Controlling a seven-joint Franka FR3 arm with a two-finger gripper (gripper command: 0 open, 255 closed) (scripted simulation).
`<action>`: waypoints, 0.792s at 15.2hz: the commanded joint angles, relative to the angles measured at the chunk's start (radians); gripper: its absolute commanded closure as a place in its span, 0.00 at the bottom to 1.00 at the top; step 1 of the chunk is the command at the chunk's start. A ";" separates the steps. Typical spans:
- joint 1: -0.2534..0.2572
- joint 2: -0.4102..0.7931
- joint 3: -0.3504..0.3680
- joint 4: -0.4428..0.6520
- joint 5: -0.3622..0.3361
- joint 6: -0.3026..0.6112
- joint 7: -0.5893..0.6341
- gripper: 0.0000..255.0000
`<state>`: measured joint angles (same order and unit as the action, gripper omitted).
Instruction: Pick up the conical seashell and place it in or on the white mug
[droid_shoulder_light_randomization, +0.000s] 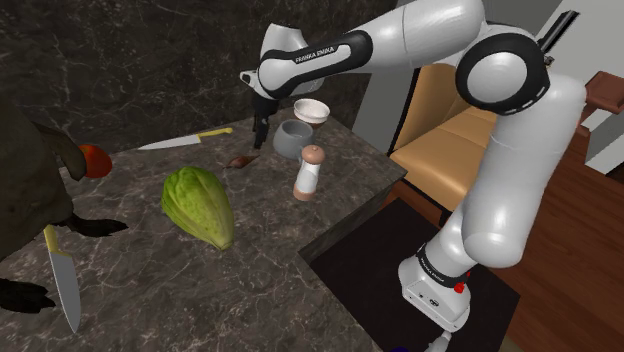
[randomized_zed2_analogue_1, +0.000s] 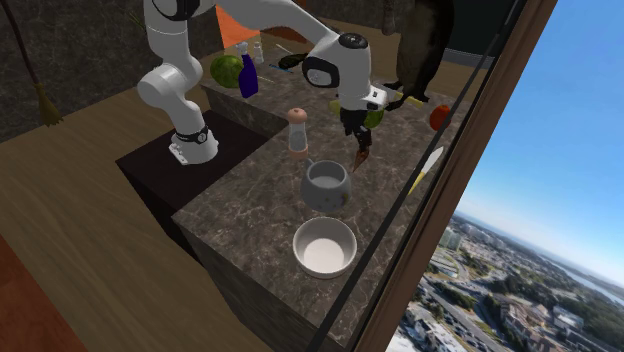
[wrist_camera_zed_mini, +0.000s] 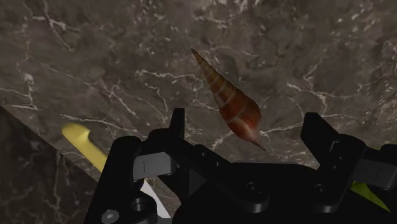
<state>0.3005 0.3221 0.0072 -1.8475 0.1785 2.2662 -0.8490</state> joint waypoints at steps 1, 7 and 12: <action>0.011 0.068 0.018 0.055 -0.002 0.014 -0.033 0.00; 0.029 0.171 0.041 0.128 -0.009 0.045 -0.070 0.00; 0.033 0.212 0.043 0.128 -0.007 0.087 -0.071 0.00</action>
<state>0.3326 0.5255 0.0497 -1.7223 0.1712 2.3468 -0.9208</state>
